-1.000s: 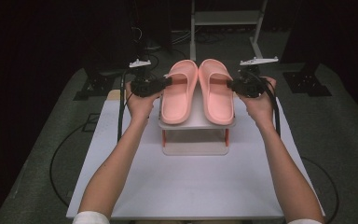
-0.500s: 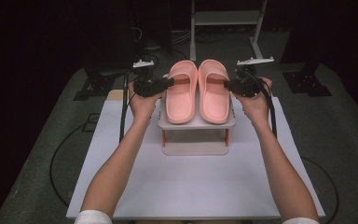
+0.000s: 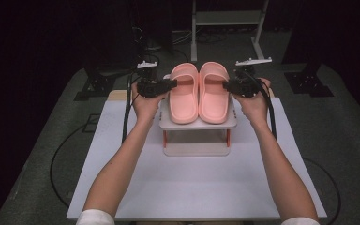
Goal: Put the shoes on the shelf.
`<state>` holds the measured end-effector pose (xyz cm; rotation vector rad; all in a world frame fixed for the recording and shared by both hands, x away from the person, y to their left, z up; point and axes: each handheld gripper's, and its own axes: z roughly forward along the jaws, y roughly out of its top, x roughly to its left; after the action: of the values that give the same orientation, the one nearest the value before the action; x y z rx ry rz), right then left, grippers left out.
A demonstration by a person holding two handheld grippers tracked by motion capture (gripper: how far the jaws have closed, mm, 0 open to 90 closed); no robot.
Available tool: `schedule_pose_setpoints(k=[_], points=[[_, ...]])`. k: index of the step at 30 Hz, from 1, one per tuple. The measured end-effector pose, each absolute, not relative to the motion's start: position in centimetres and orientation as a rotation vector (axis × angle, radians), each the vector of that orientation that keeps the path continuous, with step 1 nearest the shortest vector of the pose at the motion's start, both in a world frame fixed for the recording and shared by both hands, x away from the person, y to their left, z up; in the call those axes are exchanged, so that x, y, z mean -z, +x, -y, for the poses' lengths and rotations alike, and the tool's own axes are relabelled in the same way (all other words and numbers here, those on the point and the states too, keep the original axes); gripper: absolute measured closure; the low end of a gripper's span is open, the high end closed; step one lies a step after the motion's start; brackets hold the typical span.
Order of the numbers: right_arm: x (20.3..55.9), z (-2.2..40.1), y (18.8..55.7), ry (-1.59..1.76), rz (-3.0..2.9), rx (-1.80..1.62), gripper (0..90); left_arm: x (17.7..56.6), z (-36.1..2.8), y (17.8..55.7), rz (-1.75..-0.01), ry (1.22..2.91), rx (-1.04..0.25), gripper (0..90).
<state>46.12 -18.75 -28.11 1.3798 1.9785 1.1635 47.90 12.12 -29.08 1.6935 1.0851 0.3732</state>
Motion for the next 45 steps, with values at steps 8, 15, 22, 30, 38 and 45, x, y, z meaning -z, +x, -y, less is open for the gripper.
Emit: schedule_pose_setpoints(k=[8, 15, 22, 30, 38, 45], points=[[28.4, 18.6, 46.3, 1.382, -1.987, -1.171, 66.8, 29.2, -12.2, 48.0, -1.084, 1.694, -0.363, 61.3], [28.5, 18.9, 46.4, 1.395, -1.990, -1.207, 61.4, 29.3, -12.3, 48.0, -1.078, 1.689, -0.348, 59.1], [28.8, 19.1, 46.3, 1.394, -2.004, -1.218, 58.2, 29.2, -12.6, 47.7, -1.069, 1.682, -0.346, 54.0], [28.8, 19.7, 45.7, 1.384, -2.010, -1.269, 54.5, 29.2, -12.9, 47.0, -1.062, 1.667, -0.338, 52.5], [29.0, 20.0, 45.3, 1.374, -2.022, -1.294, 52.9, 29.1, -13.2, 46.5, -1.049, 1.676, -0.336, 51.7], [29.2, 20.1, 45.1, 1.367, -2.029, -1.311, 52.2, 29.0, -13.1, 46.2, -1.042, 1.674, -0.332, 51.2]])
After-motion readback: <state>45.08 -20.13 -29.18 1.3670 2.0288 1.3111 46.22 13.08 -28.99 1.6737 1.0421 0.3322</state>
